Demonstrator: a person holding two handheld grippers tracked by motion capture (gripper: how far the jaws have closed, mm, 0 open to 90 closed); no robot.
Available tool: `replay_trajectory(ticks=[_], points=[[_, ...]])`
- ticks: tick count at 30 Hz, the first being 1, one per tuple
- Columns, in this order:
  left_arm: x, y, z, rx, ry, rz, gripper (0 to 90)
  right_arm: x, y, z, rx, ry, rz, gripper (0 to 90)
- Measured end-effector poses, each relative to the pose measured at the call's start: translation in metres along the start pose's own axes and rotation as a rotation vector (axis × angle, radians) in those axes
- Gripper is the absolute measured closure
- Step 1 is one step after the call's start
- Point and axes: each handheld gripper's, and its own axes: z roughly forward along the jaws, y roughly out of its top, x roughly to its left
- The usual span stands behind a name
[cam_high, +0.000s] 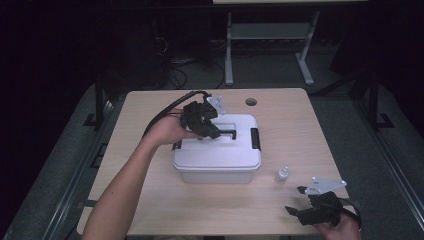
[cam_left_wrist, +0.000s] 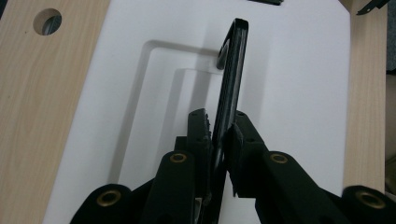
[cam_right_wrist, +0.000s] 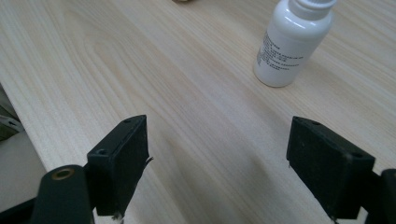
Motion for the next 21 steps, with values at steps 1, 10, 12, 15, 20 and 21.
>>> replay_trajectory(ticks=[1,10,12,15,20,21], points=[[0.000,0.000,0.000,0.000,0.000,0.000,80.5,0.000,0.000,0.000,0.000,0.000,0.000,20.3],[-0.003,0.002,-0.001,-0.012,-0.034,0.022,84.0,0.000,-0.001,0.000,-0.003,0.001,0.005,20.2],[-0.003,0.002,-0.003,-0.015,-0.035,0.027,84.0,0.000,-0.001,0.000,-0.003,0.001,0.007,20.2],[-0.003,0.003,-0.006,-0.020,-0.040,0.028,84.1,0.000,-0.002,-0.001,-0.009,0.000,0.009,20.2],[-0.003,0.005,-0.012,-0.032,-0.040,0.029,84.1,0.001,-0.001,-0.001,-0.007,0.005,0.013,20.2],[-0.003,0.005,-0.012,-0.032,-0.040,0.029,84.1,0.001,-0.001,-0.001,-0.007,0.005,0.013,20.2]])
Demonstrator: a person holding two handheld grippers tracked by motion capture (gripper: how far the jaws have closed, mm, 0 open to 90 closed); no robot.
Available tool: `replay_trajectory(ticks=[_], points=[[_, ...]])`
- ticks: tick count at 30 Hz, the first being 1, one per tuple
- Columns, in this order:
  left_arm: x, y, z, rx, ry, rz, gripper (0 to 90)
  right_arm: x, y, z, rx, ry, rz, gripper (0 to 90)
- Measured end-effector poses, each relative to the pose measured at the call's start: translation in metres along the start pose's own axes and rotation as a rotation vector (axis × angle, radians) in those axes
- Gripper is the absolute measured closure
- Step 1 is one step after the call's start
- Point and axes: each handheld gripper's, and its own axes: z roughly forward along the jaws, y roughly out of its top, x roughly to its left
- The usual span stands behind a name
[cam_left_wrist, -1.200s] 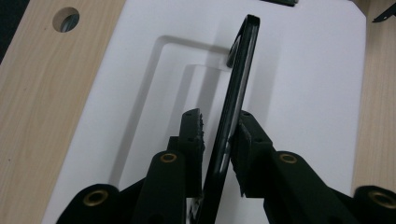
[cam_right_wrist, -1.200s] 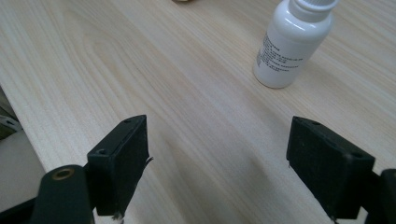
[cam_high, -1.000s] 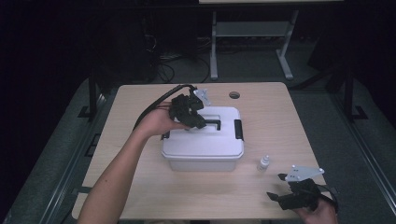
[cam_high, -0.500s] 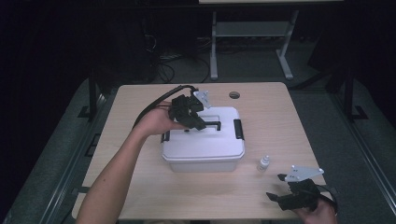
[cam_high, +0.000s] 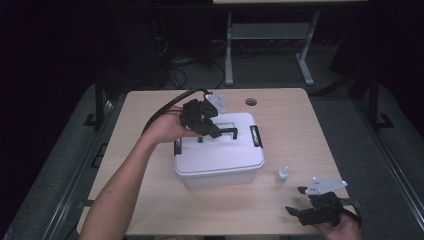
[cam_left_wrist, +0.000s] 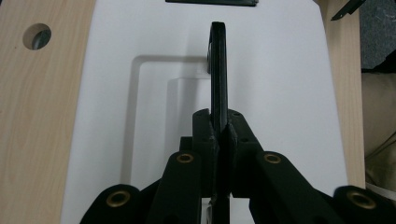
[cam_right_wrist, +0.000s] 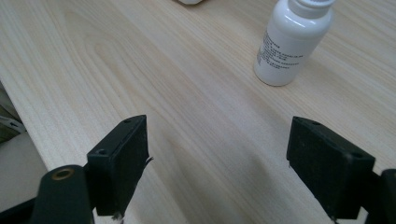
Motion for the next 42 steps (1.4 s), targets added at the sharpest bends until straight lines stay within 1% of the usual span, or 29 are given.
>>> replay_trajectory(ticks=[10,14,17,24,25,26,28,29,30,31,35,39,40,41,42], points=[[-0.002,-0.003,-0.012,-0.014,0.013,-0.002,84.1,0.000,0.000,0.000,-0.001,0.003,0.003,20.2],[-0.004,-0.003,-0.018,-0.021,0.022,-0.001,84.1,0.000,0.000,-0.001,-0.005,0.000,0.013,20.1],[-0.005,-0.003,-0.027,-0.031,0.028,-0.003,84.1,0.000,0.000,0.000,-0.002,-0.001,0.006,20.1],[-0.008,-0.007,-0.039,-0.024,0.049,-0.008,84.1,0.000,0.000,0.000,-0.004,-0.001,0.003,20.2],[-0.009,-0.009,-0.045,-0.031,0.056,-0.013,84.1,0.000,0.000,0.000,-0.004,-0.002,0.001,20.1],[-0.009,-0.009,-0.045,-0.031,0.056,-0.013,84.1,0.000,0.000,0.000,-0.004,-0.002,0.001,20.1],[-0.010,-0.011,-0.051,-0.036,0.061,-0.017,84.1,0.000,0.000,0.000,-0.004,-0.001,0.002,20.2],[-0.012,-0.014,-0.056,-0.043,0.070,-0.024,84.1,0.000,0.001,0.000,-0.004,-0.003,-0.001,20.0],[-0.012,-0.014,-0.056,-0.043,0.070,-0.024,84.1,0.000,0.001,0.000,-0.004,-0.003,-0.001,20.0],[-0.014,-0.018,-0.063,-0.041,0.079,-0.026,84.1,0.001,0.001,0.000,-0.003,-0.005,-0.003,20.0],[-0.018,-0.027,-0.077,-0.042,0.105,-0.043,84.1,0.001,0.002,0.001,-0.001,-0.003,-0.002,20.0],[-0.023,-0.039,-0.092,-0.049,0.126,-0.059,84.1,0.001,0.004,0.002,0.001,-0.004,-0.015,20.0],[-0.023,-0.039,-0.092,-0.049,0.126,-0.059,84.1,0.001,0.004,0.002,0.001,-0.004,-0.015,20.0],[-0.026,-0.045,-0.099,-0.049,0.135,-0.066,84.1,0.002,0.004,0.002,0.001,-0.004,-0.012,20.0],[-0.026,-0.045,-0.099,-0.049,0.135,-0.066,84.1,0.002,0.004,0.002,0.001,-0.004,-0.012,20.0]])
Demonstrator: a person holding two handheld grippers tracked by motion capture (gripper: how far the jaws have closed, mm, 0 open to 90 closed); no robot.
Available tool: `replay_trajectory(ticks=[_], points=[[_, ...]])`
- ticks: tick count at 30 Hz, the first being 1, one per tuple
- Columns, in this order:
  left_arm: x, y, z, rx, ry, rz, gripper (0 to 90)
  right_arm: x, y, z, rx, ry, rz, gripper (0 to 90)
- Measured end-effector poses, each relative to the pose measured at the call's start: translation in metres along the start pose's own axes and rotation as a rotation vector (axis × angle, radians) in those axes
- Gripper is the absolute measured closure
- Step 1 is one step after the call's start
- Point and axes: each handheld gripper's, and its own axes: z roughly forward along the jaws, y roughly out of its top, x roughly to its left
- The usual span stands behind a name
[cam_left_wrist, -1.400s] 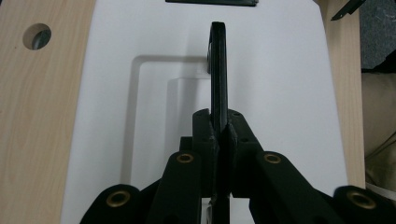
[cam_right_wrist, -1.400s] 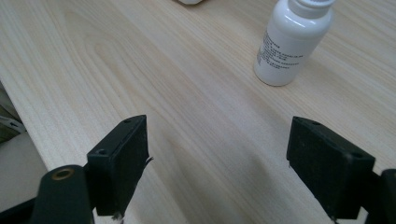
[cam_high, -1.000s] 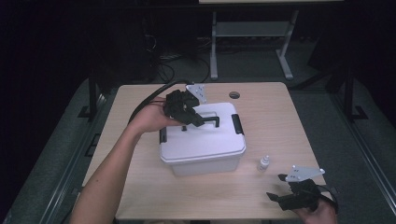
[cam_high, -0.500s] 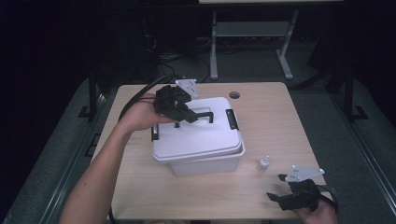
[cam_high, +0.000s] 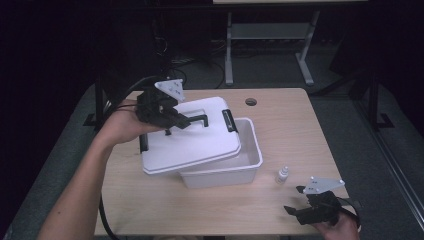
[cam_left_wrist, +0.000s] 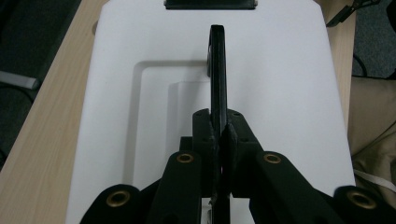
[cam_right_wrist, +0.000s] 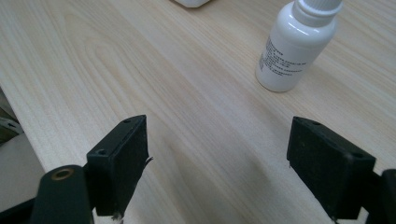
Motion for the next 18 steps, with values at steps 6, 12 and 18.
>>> replay_trajectory(ticks=[6,12,18], points=[[-0.005,-0.022,-0.022,-0.015,0.040,-0.040,84.1,-0.001,-0.001,0.000,0.004,-0.007,0.005,20.0],[-0.009,-0.041,-0.038,-0.034,0.065,-0.068,84.1,-0.001,0.000,0.000,-0.002,-0.014,-0.003,19.9],[-0.013,-0.061,-0.050,-0.051,0.086,-0.095,84.1,0.000,0.001,0.000,0.002,-0.016,-0.007,20.0]])
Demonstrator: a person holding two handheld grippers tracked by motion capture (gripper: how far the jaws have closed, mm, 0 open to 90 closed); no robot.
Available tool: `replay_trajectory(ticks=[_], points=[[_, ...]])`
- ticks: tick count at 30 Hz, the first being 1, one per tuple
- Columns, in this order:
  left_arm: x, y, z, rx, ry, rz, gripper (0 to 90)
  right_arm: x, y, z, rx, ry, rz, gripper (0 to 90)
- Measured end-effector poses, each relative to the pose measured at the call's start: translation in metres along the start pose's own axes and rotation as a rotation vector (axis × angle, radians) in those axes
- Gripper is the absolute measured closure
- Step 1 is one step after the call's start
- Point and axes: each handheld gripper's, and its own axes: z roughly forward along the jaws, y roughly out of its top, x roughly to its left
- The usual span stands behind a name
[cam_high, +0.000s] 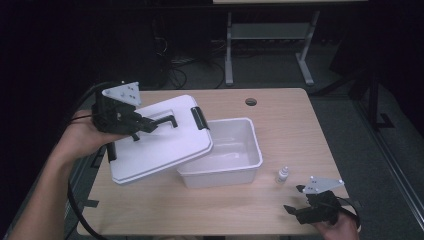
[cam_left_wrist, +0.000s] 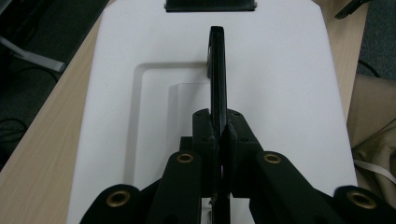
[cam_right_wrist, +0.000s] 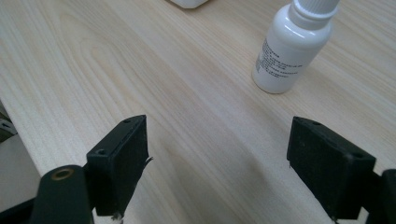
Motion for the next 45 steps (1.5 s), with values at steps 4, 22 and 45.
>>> replay_trajectory(ticks=[4,22,45], points=[[0.001,-0.011,-0.004,-0.002,0.008,-0.015,84.1,0.000,0.000,-0.001,-0.001,-0.004,0.001,20.0],[0.000,-0.080,-0.022,-0.028,0.057,-0.114,84.0,0.000,0.000,0.002,0.008,-0.013,0.006,20.1],[-0.004,-0.141,-0.013,-0.025,0.089,-0.195,84.1,0.001,-0.001,0.006,0.022,-0.006,0.008,20.1]])
